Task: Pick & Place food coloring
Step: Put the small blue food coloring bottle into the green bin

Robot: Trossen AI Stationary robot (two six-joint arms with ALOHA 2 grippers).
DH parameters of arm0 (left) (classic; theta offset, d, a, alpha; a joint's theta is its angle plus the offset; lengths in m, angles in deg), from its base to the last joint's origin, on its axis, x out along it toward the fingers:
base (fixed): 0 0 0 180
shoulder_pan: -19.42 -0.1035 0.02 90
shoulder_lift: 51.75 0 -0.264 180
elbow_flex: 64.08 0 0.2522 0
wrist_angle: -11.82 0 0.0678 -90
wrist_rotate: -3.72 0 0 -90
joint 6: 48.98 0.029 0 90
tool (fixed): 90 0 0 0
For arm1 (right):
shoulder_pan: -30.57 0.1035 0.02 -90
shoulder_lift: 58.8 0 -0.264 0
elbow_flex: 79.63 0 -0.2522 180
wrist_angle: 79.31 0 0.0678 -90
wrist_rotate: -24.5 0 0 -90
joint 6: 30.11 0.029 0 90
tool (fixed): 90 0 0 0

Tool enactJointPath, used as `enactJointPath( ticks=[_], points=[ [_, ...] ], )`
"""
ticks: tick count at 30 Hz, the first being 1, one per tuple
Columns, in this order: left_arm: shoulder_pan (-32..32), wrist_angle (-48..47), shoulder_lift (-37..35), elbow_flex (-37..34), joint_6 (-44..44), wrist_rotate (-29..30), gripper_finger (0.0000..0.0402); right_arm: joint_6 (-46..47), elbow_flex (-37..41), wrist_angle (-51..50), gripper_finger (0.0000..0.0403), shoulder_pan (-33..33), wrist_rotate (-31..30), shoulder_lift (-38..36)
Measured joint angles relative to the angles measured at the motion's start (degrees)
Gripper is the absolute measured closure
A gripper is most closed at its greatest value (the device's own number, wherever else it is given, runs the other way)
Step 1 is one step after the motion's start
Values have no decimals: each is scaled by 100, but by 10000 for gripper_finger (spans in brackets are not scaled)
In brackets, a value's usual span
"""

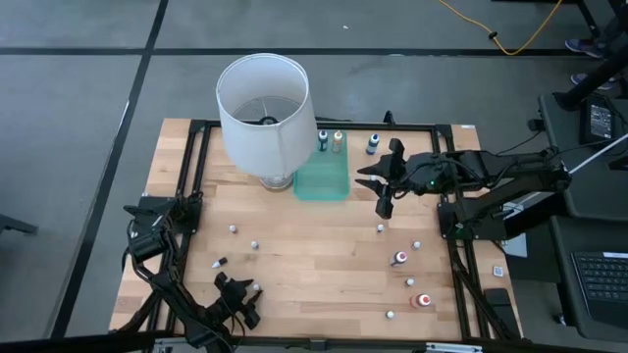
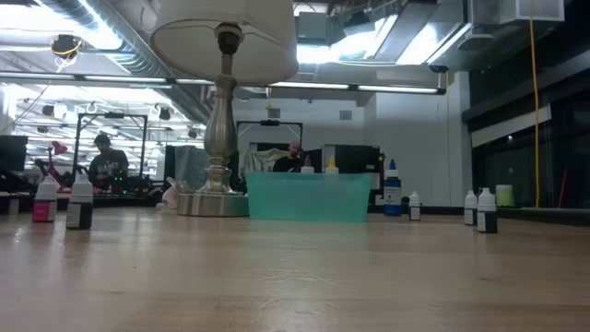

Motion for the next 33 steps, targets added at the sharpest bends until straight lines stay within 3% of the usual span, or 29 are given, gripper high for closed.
enactJointPath(
  ticks=[8, 14, 20, 25, 29, 33],
  points=[
    [3, -61, -11, 187, 42, -58, 292, -27, 0, 0, 293, 0, 85, 0],
    [-32, -616, -351, 886, 536, 80, 340, 400, 0, 217, 293, 0, 1643, 0],
    [-63, -1039, -961, 1594, 1315, 231, 336, 887, 0, 612, 293, -4, 2666, 0],
    [-201, -1086, -1546, 2162, 2339, 191, 337, 1140, 0, 1579, 293, 0, 3460, 54],
    [-408, -1085, -2000, 2540, 3203, -180, 337, 1165, -4, 2478, 293, 0, 4180, 84],
    [-756, -1084, -2433, 2845, 3917, -749, 337, 1334, -32, 2828, 275, 68, 4258, 139]
  ],
)
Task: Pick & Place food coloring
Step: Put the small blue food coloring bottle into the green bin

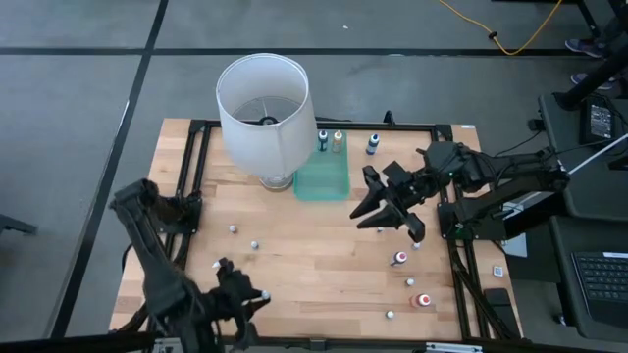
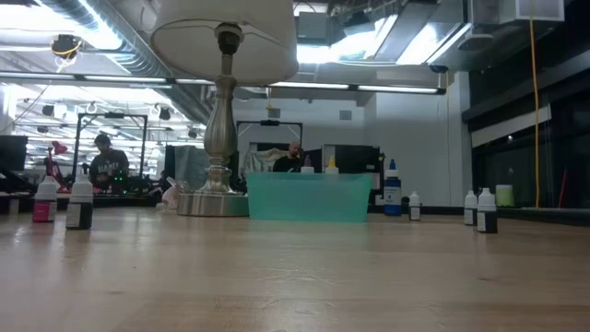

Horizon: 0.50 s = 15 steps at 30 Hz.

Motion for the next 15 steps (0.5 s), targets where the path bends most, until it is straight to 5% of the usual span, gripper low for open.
enactJointPath(
  ticks=[9, 15],
  points=[
    [-703, -6, -658, 443, 1163, -1102, 338, 466, -457, 49, 174, 121, -225, 437],
    [-1086, -11, -831, 638, 1768, -1887, 338, 620, -931, 118, 167, 346, -801, 1074]
  ],
)
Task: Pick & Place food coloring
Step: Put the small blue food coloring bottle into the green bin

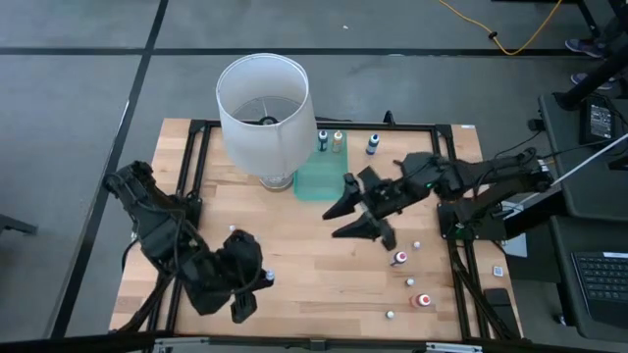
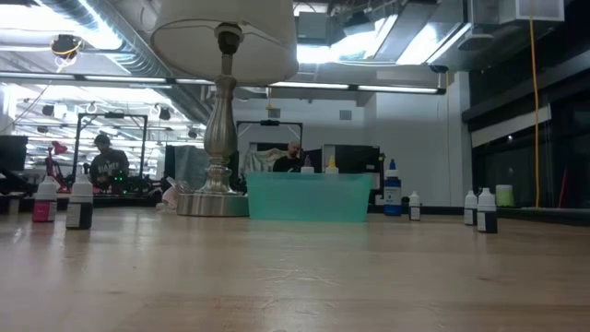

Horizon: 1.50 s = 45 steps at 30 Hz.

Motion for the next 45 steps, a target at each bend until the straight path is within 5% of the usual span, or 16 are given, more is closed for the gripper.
enactJointPath(
  ticks=[6, 16, 45],
  points=[
    [-322, 0, -4, 102, 293, -817, 338, -465, -878, -825, 194, 196, -484, 780],
    [-675, -2, -4, 102, 367, -1110, 338, -676, -1727, -1462, 218, 192, -397, 1953],
    [-1151, -26, -2, 102, 768, -666, 338, -677, -1738, -1183, 218, 373, -903, 2125]
  ],
)
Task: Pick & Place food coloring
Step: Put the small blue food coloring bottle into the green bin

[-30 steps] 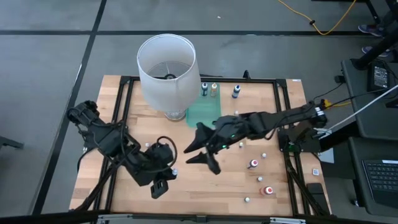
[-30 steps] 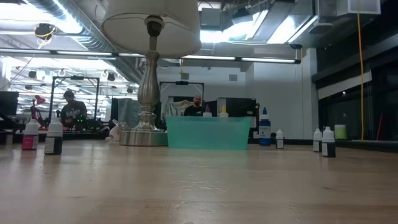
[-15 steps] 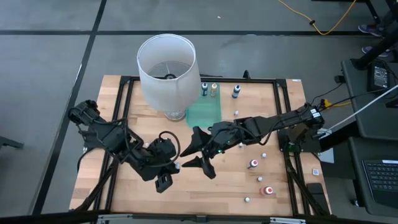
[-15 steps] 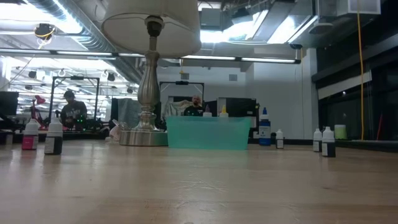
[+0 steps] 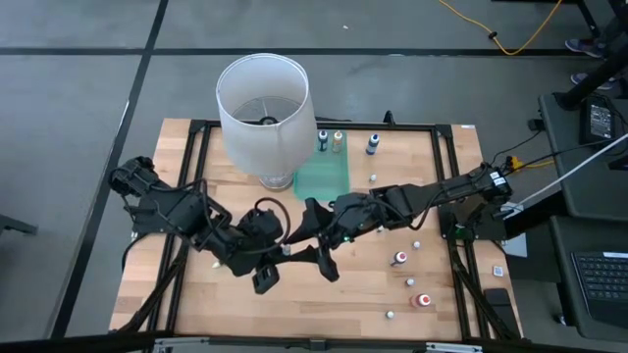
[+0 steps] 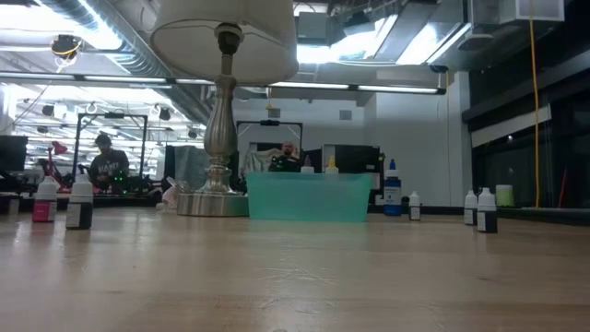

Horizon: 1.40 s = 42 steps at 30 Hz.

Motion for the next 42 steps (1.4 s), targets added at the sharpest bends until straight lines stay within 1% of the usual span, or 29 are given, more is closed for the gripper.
enactJointPath(
  ticks=[5, 8, 11, 17, 19, 22, 26, 29, 34, 37, 42],
  points=[
    [-7, 4, 0, 0, 1, 54, 338, -9, 0, -9, 220, 0, -44, 0],
    [-7, 7, 2, 0, 1, 94, 338, -102, 2, -19, 234, 0, -146, 0],
    [-6, 9, 2, 0, 0, 154, 338, -138, 2, -19, 261, 0, -151, 0],
    [2, 24, 4, 0, 16, 181, 338, -269, 7, -29, 333, -4, -181, 0],
    [10, 23, 4, 0, 16, 206, 338, -270, 7, -28, 349, -4, -181, -1],
    [19, 15, 4, 0, 16, 317, 338, -267, 7, -25, 350, -4, -180, -2],
    [19, 0, 9, 0, 14, 309, 333, -172, 7, -84, 348, -7, -188, -4],
    [100, -17, 17, 0, 2, 417, 318, -111, 0, -204, 343, -4, -280, -8],
    [384, 1, -1, 9, -72, 957, 277, 17, 20, -485, 349, 4, -268, 9],
    [635, -169, 4, 9, -157, 1412, 241, 133, 10, -716, 349, 4, -318, -31],
    [1131, -1037, -25, 7, -875, 2281, 170, 316, 13, -1364, 346, 2, -822, -28]
  ],
)
